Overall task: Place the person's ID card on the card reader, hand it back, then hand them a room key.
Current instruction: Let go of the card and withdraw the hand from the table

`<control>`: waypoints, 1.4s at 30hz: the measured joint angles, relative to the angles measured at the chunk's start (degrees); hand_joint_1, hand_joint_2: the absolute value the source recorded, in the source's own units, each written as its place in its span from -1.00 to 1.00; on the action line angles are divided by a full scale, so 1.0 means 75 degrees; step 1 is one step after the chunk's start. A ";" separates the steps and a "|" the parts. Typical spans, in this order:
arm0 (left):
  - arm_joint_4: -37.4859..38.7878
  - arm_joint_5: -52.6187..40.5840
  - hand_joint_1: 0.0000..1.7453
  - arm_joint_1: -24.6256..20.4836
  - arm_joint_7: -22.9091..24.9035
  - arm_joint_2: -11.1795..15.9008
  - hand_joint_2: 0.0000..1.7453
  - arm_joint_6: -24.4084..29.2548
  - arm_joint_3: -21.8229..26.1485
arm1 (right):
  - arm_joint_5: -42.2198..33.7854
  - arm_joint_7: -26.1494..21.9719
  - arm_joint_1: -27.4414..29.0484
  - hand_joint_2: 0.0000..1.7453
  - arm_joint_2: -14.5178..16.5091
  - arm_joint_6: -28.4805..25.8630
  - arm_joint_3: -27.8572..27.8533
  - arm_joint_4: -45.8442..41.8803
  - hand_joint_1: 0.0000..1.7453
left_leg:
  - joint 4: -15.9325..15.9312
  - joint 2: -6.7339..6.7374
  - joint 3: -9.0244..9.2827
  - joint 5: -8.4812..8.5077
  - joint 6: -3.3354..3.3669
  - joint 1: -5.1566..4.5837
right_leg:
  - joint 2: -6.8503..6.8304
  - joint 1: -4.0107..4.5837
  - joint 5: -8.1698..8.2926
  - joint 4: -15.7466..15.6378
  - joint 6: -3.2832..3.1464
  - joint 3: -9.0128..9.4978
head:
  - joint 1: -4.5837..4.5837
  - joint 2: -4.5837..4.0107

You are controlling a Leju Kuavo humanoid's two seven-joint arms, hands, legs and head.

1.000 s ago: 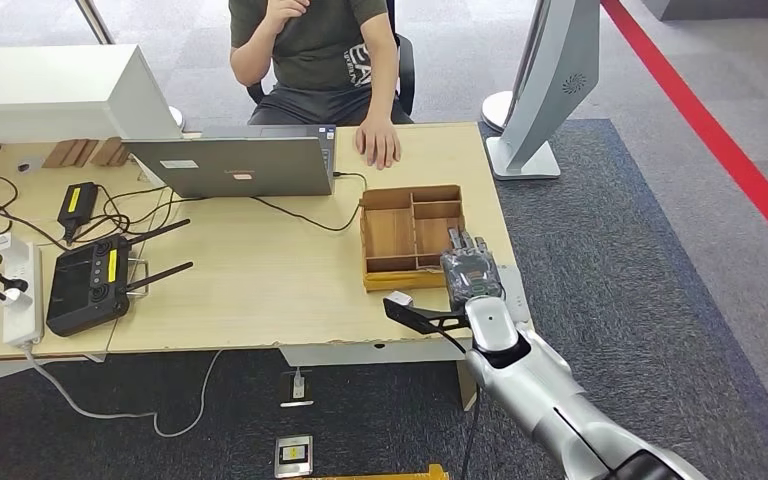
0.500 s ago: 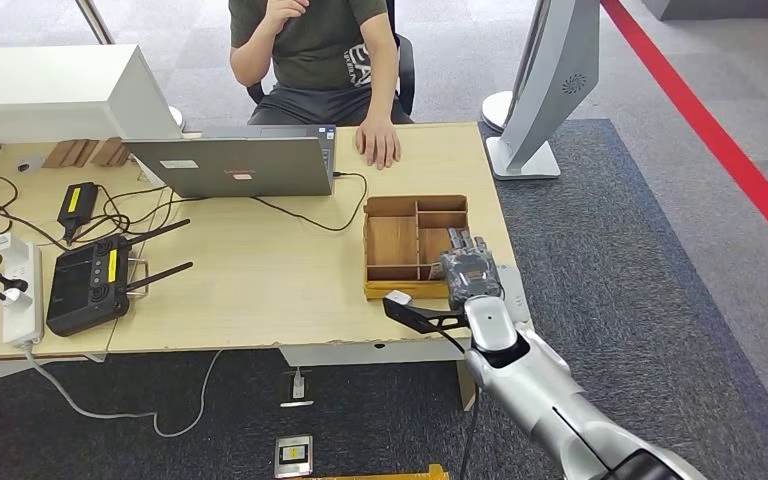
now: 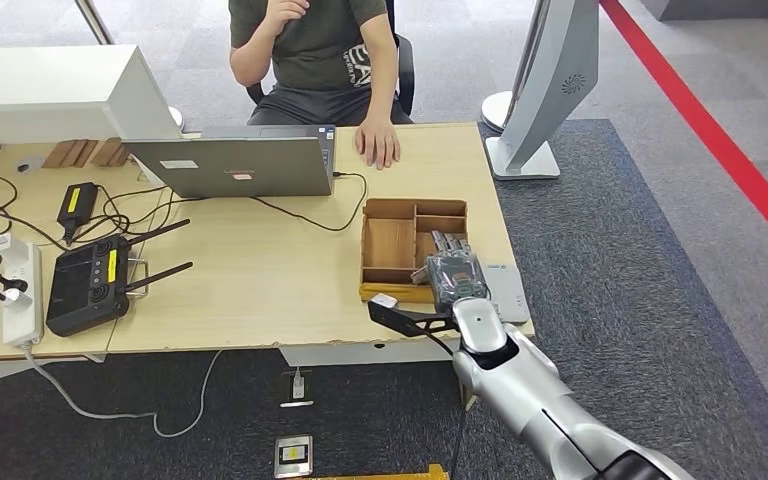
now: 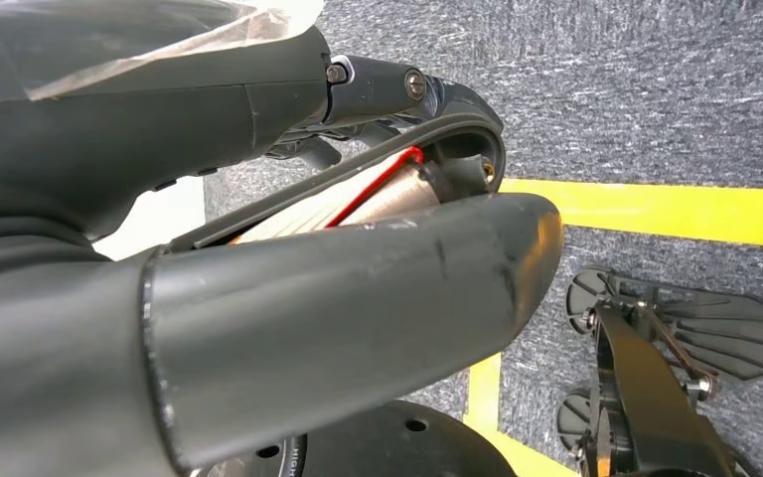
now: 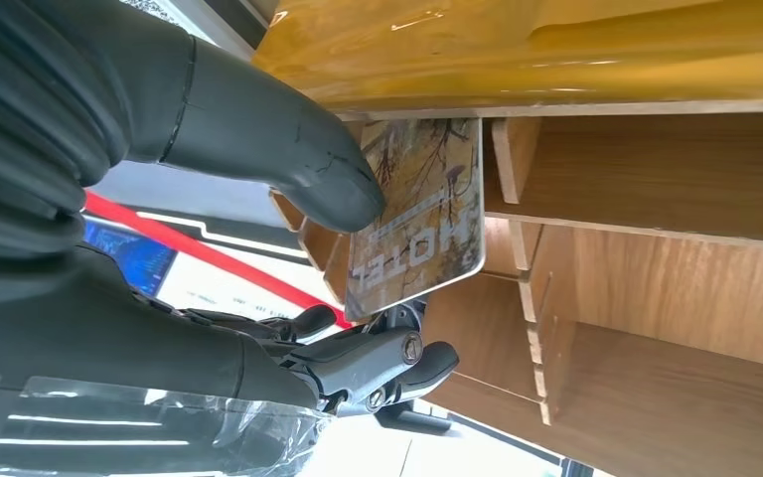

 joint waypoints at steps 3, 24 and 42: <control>0.0000 0.0006 -1.00 0.0001 0.0000 0.0000 -1.00 0.0015 0.0000 | -0.0039 -0.0015 0.0004 1.00 0.0025 -0.0051 0.0002 0.0003 1.00 | 0.0000 0.0000 0.0000 0.0000 0.0000 0.0000 | 0.0000 0.0000 0.0000 0.0000 0.0000 0.0000 | 0.0000 0.0000; 0.0000 -0.0184 -1.00 0.0007 -0.0161 0.0015 -1.00 -0.0107 -0.0058 | 0.0812 0.0276 -0.0744 1.00 -0.0745 0.1110 -0.0036 -0.2092 1.00 | 0.0002 -0.0002 -0.0001 0.0001 -0.0001 -0.0001 | 0.0000 0.0000 0.0002 0.0001 -0.0001 0.0000 | -0.0001 0.0000; 0.0000 -0.0197 -1.00 0.0003 -0.0166 0.0050 -1.00 -0.0094 -0.0162 | 0.0702 0.0187 -0.1211 1.00 -0.0984 0.0862 0.0174 -0.2238 1.00 | 0.0002 -0.0001 -0.0003 0.0001 -0.0001 0.0000 | 0.0000 0.0000 0.0002 0.0002 -0.0001 0.0000 | -0.0001 0.0000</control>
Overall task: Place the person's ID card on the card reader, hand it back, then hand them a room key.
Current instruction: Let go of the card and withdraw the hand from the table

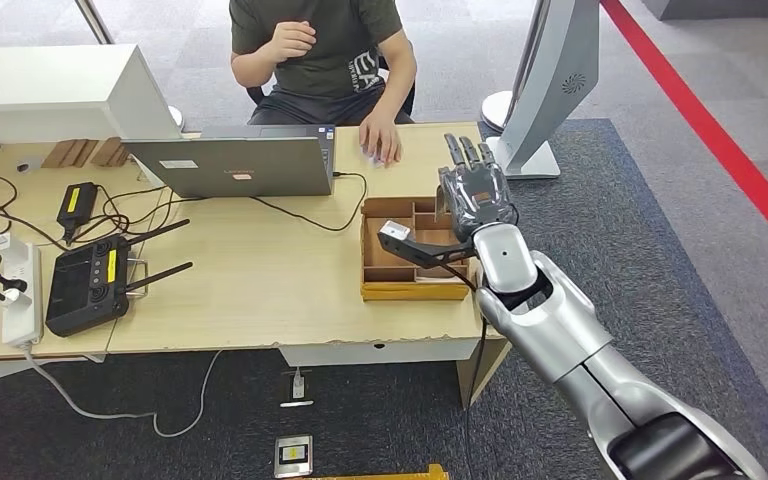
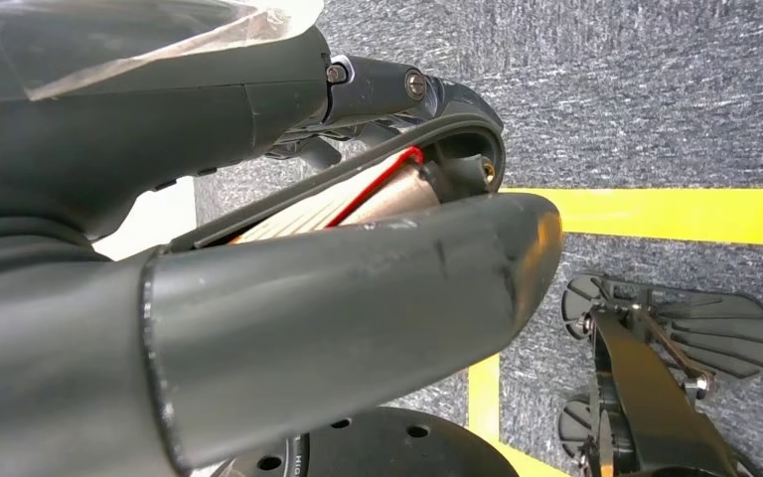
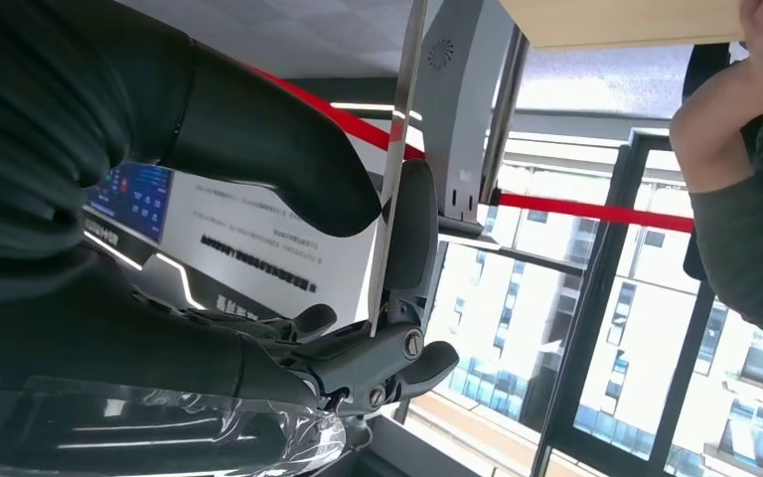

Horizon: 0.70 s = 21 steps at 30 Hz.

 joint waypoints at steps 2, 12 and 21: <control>0.0000 -0.0023 -1.00 -0.0002 0.0000 0.0000 -1.00 0.0000 -0.0009 | -0.0051 -0.0057 -0.0104 1.00 0.0009 -0.0017 0.0042 0.0020 1.00 | 0.0000 0.0000 -0.0001 0.0000 0.0000 0.0000 | 0.0000 0.0000 0.0000 0.0000 0.0000 0.0000 | 0.0000 0.0000; 0.0000 -0.0092 -1.00 -0.0018 -0.0007 0.0000 -1.00 0.0048 -0.0027 | -0.0175 -0.0264 -0.1002 1.00 0.0469 -0.0129 0.0355 0.0832 1.00 | -0.0001 0.0000 -0.0004 0.0002 -0.0001 0.0000 | 0.0000 0.0000 0.0000 0.0007 0.0000 -0.0002 | 0.0001 0.0000; 0.0000 -0.0020 -1.00 -0.0020 0.0009 -0.0038 -1.00 0.0124 -0.0028 | -0.0352 -0.0296 -0.1904 1.00 0.1124 -0.0115 0.0580 0.2077 1.00 | 0.0000 -0.0001 -0.0006 0.0004 -0.0004 0.0005 | 0.0001 0.0003 0.0000 0.0007 -0.0001 -0.0005 | 0.0000 0.0000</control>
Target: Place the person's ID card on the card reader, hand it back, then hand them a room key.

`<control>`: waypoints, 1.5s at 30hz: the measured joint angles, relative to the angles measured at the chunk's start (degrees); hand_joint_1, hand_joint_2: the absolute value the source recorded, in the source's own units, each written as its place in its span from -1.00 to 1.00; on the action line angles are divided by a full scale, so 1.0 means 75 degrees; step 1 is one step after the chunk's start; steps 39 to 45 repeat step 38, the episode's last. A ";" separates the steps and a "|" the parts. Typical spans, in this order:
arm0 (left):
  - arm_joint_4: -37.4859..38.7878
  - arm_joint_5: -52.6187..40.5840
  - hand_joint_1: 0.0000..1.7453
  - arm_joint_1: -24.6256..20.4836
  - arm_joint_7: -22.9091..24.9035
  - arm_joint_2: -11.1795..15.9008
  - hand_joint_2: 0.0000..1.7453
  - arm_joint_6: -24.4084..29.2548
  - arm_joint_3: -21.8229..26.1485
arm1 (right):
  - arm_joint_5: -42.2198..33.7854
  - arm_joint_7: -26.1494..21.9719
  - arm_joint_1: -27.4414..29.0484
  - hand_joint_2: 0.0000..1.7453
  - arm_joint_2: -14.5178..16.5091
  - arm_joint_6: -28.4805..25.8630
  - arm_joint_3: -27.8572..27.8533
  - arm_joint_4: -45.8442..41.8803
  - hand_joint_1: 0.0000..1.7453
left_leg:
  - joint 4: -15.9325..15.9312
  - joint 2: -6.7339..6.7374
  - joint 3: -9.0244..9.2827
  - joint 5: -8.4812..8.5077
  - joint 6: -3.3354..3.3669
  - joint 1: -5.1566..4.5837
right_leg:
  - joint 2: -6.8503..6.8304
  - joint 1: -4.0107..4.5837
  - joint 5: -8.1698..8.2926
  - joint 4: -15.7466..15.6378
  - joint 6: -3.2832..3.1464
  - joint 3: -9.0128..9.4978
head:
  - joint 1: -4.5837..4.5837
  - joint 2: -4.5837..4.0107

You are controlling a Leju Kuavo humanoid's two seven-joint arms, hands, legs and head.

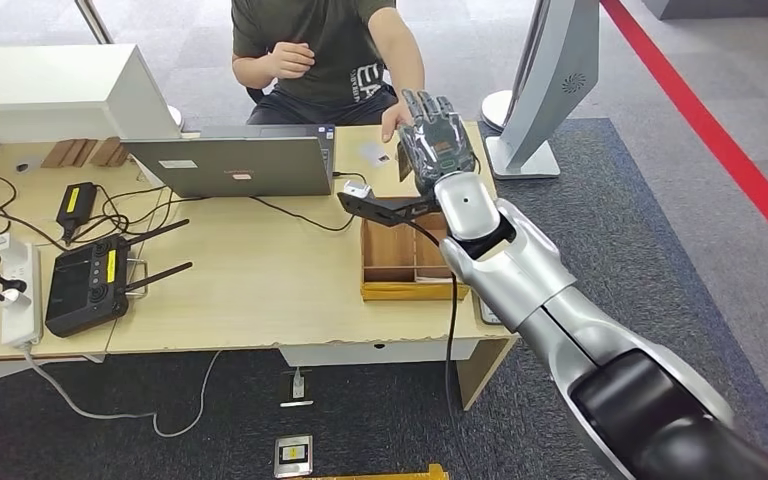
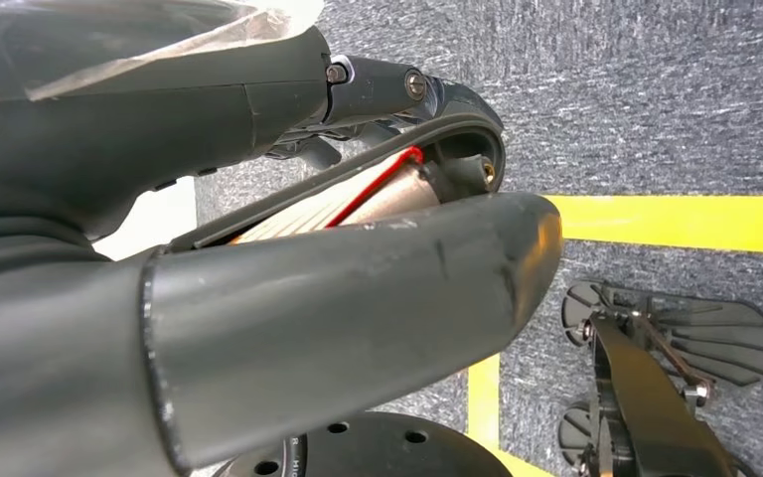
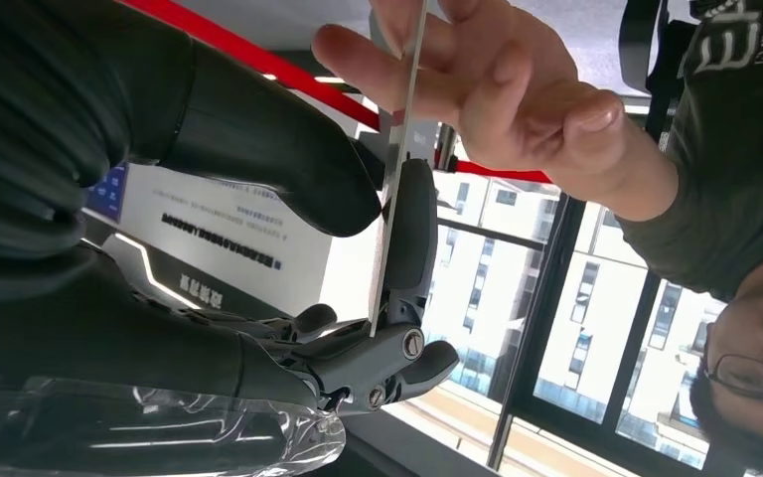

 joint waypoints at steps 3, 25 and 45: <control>0.0000 0.0019 -1.00 0.0004 0.0000 -0.0027 -1.00 0.0019 0.0000 | 0.0001 0.0002 -0.0202 1.00 0.0129 0.0105 0.0061 0.0311 1.00 | 0.0000 -0.0002 -0.0001 0.0000 0.0000 0.0000 | 0.0000 0.0000 0.0000 -0.0001 0.0000 0.0000 | 0.0001 0.0000; 0.0000 0.0109 -1.00 0.0008 0.0010 -0.0152 -1.00 0.0122 0.0000 | -0.0308 0.0109 -0.0700 1.00 0.0515 0.0522 0.0422 0.1248 1.00 | 0.0001 -0.0001 0.0000 0.0000 0.0000 0.0000 | 0.0000 0.0001 0.0000 -0.0001 0.0000 -0.0002 | 0.0001 0.0000; 0.0000 0.0118 -1.00 0.0015 0.0315 -0.0153 -1.00 0.0176 0.0000 | -0.0362 0.0114 -0.0771 -1.00 0.0293 0.0644 0.0519 0.1517 -1.00 | 0.0002 0.0000 0.0001 0.0000 0.0000 0.0000 | 0.0000 0.0000 0.0000 -0.0002 0.0000 -0.0004 | 0.0001 0.0000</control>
